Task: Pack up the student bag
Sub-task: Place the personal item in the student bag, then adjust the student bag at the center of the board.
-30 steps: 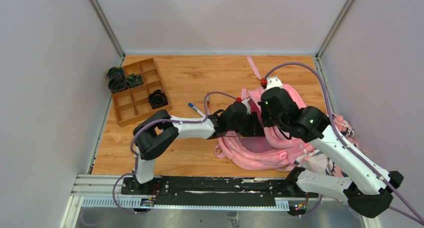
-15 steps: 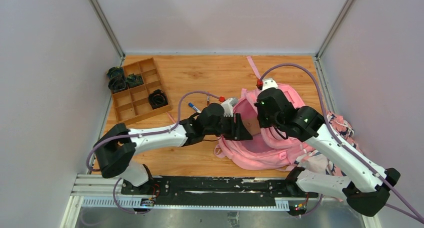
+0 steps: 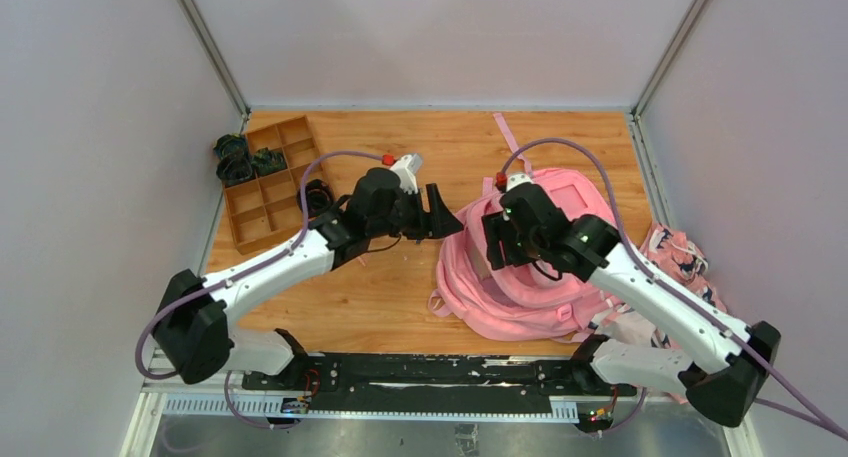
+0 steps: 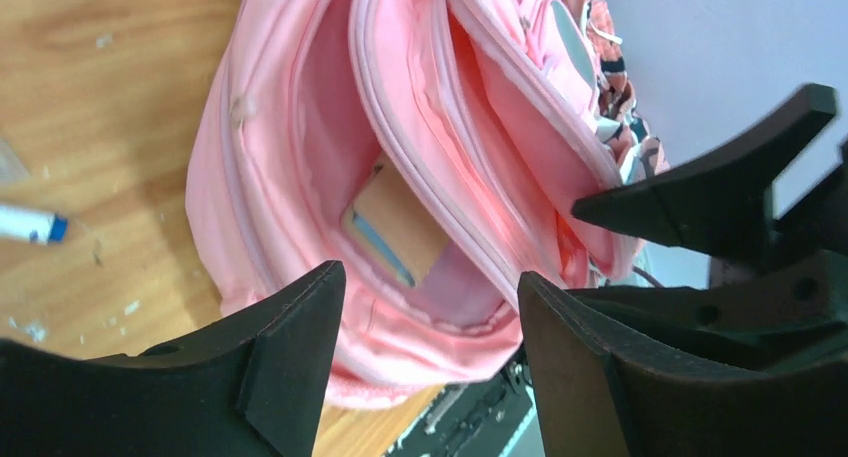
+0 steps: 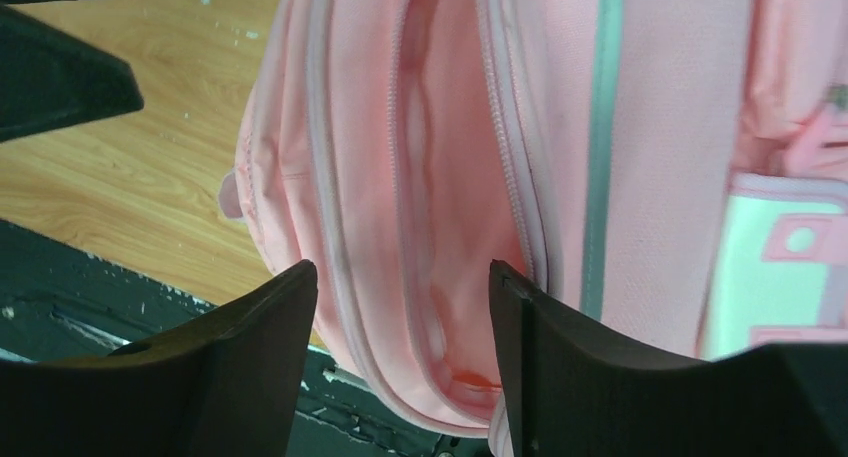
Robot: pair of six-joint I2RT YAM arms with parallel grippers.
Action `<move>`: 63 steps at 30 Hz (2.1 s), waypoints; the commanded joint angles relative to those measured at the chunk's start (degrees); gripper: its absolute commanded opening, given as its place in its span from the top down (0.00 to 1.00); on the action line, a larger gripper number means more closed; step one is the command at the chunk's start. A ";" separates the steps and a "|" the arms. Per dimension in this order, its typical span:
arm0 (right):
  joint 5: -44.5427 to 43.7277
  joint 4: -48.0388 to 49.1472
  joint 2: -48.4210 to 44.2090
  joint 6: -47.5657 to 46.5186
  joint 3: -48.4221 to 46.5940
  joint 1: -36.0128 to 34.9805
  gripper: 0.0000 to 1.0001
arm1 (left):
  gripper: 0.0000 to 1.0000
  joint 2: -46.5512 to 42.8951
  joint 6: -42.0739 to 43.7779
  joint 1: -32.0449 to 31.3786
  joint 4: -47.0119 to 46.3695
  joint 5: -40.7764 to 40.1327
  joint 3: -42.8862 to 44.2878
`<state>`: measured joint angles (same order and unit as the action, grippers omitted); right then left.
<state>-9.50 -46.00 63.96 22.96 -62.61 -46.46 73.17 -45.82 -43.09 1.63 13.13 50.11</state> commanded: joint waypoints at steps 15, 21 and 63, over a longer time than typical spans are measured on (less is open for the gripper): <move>25.42 -6.06 -13.05 -7.67 -0.73 17.55 0.33 | 0.33 12.96 5.69 0.90 3.19 1.77 12.95; 31.69 -7.99 -13.91 -11.77 -4.09 17.54 0.33 | 0.33 13.04 5.35 2.59 2.92 0.19 12.89; 19.38 11.20 21.55 -2.36 -2.75 34.86 0.42 | 0.37 4.56 3.76 -12.48 2.92 -2.67 -2.82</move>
<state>5.50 -44.73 83.81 18.17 -64.42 -10.31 86.43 -44.99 -53.43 0.23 8.23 46.83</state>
